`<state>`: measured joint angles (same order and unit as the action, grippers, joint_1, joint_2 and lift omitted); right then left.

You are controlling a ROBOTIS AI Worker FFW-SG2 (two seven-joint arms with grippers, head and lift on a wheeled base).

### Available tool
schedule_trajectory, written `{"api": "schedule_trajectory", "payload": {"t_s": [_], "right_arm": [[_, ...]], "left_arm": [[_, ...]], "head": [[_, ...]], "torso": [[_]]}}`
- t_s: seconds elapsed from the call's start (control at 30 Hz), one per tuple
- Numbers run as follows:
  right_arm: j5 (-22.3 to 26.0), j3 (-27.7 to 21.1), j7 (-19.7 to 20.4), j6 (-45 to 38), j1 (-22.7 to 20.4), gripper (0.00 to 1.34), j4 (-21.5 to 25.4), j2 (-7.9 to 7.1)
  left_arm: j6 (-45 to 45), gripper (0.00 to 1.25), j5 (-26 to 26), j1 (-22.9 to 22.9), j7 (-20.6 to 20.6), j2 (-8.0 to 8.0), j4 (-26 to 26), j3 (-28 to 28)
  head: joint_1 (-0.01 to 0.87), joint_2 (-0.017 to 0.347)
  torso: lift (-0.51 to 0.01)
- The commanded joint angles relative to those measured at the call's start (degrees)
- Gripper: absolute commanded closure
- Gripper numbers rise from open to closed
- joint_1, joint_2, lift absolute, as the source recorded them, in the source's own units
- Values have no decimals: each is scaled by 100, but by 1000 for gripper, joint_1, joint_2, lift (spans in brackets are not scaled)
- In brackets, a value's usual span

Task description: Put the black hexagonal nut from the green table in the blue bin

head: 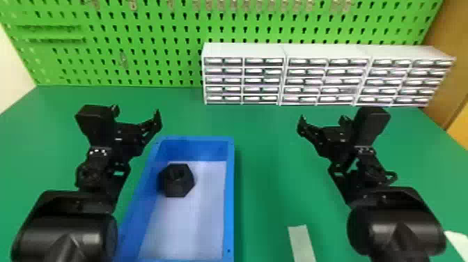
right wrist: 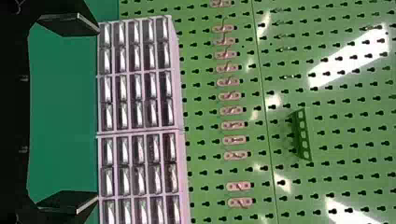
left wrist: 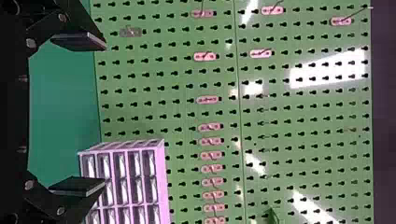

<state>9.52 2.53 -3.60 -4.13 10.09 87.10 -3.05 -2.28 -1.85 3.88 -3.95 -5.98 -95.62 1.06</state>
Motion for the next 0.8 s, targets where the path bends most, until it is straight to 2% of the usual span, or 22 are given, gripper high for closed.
{"api": "schedule_trajectory", "payload": {"t_s": [0.0,0.77], "right_arm": [[-3,20,0,0,2,67,-9,-2],[24,-7,0,0,11,67,-18,15]], "left_arm": [[0,242,0,8,0,0,0,-1],[0,242,-17,25,0,0,0,-27]], "head": [[686,52],[686,52]], "torso": [[-97],[-97]]}}
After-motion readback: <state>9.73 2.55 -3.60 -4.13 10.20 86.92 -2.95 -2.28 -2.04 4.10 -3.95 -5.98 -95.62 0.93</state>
